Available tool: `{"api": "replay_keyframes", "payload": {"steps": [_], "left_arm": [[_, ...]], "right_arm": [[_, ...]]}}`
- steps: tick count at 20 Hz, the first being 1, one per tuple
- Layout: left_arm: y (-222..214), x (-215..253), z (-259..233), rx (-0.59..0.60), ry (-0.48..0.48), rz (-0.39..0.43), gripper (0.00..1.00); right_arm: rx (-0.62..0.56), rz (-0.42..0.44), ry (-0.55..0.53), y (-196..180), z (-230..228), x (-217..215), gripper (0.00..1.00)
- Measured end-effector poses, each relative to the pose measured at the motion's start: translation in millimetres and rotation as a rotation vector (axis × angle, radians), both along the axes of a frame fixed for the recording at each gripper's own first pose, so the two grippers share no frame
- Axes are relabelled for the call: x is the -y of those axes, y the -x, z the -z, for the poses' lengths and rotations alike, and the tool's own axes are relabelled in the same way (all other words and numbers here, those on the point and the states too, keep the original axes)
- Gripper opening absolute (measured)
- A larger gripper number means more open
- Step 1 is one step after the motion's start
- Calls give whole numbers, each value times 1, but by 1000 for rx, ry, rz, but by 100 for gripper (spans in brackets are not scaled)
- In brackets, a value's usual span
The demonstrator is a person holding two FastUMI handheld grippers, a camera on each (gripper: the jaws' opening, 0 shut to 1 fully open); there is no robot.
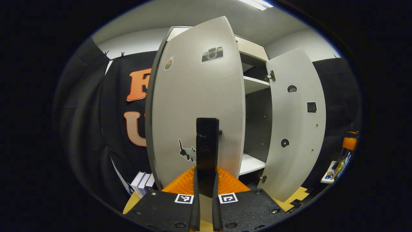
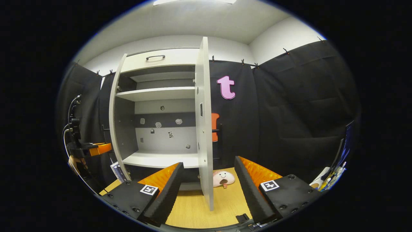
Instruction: Open the right door of the double-door shoe cabinet with the right hand, and open the left door with the left hand.
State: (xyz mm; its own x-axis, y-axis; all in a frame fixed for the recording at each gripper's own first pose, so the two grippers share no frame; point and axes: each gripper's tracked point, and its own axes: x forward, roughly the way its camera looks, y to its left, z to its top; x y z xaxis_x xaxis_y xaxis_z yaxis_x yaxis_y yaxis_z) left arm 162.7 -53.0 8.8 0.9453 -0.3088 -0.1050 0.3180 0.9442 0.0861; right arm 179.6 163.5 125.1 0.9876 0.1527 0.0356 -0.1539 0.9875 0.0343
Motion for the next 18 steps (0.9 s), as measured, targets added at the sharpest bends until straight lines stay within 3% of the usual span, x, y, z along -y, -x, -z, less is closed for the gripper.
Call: {"api": "replay_keyframes", "payload": {"steps": [9,18], "left_arm": [[12,-44,-7,2,8,-35,10],[19,-100,-16,32,-51,-148,5]], "right_arm": [[7,-29,8,2,-1,-11,100],[-5,-94,5,6,1,-29,100]]}}
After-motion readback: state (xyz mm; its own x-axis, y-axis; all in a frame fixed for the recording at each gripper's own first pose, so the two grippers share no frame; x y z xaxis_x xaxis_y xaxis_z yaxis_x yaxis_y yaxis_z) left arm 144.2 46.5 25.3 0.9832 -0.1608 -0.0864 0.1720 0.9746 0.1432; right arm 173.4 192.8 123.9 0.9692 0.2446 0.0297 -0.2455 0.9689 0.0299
